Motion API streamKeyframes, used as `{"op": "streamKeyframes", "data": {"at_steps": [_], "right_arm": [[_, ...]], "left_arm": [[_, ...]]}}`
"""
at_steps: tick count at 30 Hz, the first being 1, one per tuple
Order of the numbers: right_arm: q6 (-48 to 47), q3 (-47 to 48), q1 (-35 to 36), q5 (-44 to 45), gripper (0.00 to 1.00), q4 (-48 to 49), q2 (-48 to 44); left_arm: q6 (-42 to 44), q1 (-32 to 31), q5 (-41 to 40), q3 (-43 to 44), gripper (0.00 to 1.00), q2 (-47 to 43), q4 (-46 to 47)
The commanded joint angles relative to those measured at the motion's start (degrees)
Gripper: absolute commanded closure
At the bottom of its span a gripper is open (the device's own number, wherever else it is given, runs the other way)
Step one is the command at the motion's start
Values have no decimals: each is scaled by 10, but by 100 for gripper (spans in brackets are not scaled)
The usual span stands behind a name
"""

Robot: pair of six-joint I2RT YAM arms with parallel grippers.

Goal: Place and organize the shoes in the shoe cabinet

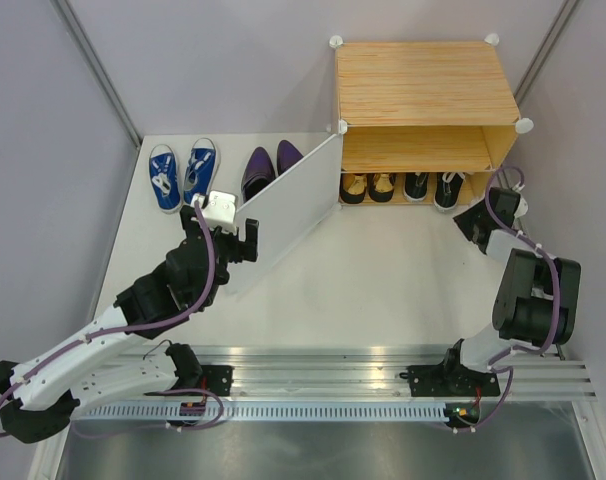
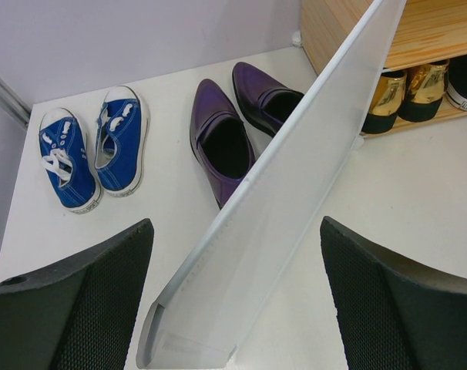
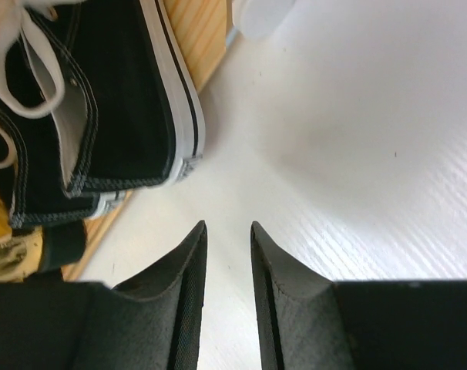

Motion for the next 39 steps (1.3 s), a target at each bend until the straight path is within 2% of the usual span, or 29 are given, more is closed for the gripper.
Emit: {"op": "streamKeyframes", "data": {"at_steps": [1,4,13,23,33,39], "right_arm": [[1,-38,12,-10,66,42,-33],[10,-55,22,-27,66,63,-21],[37,9,33,-47,65,95,64],[38,165,33,-7,65,58,168],[23,178,30,43,65,28,149],[14,214,19,32,66,15,169]], "left_arm": [[7,-1,1,-1,9,-3,10],[7,-1,5,-1,9,1,11],[6,-1,-2,-1,8,1,9],[9,-1,-3,-1,8,2,8],[9,-2,-3,-1,8,1,9],[9,-1,-3,-1,8,1,10]]}}
